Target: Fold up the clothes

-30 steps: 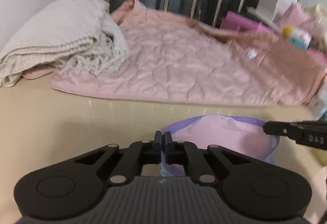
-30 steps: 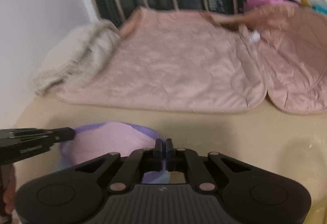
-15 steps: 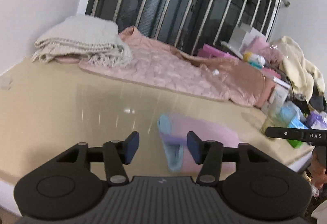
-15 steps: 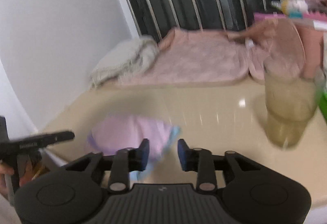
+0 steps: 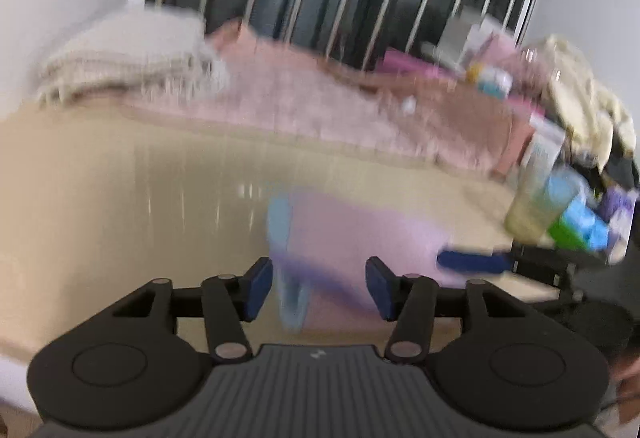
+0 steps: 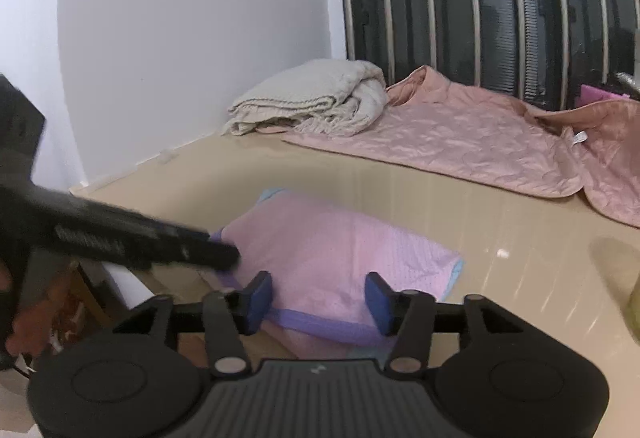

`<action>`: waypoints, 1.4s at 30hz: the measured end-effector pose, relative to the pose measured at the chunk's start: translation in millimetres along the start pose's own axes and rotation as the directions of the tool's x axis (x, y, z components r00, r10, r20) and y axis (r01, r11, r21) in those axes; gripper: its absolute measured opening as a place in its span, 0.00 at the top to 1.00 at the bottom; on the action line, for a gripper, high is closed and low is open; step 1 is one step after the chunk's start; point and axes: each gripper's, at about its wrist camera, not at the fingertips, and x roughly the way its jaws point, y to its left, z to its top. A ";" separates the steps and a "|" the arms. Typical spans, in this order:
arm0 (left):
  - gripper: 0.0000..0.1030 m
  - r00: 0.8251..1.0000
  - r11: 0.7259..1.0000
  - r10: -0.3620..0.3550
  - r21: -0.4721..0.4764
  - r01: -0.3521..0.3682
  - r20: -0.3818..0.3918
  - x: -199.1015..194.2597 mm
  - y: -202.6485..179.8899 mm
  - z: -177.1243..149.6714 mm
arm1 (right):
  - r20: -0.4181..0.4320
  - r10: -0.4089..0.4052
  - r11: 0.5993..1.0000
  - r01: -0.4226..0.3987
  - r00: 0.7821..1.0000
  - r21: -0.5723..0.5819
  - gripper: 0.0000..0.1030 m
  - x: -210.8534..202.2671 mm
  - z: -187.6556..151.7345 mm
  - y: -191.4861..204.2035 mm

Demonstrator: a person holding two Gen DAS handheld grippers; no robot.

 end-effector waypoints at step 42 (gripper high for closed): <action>0.21 0.985 0.992 0.121 0.033 -0.118 -0.119 19.0 -20.7 -22.1 | 0.007 -0.126 0.978 0.123 0.992 0.166 0.27 34.9 -3.9 -42.7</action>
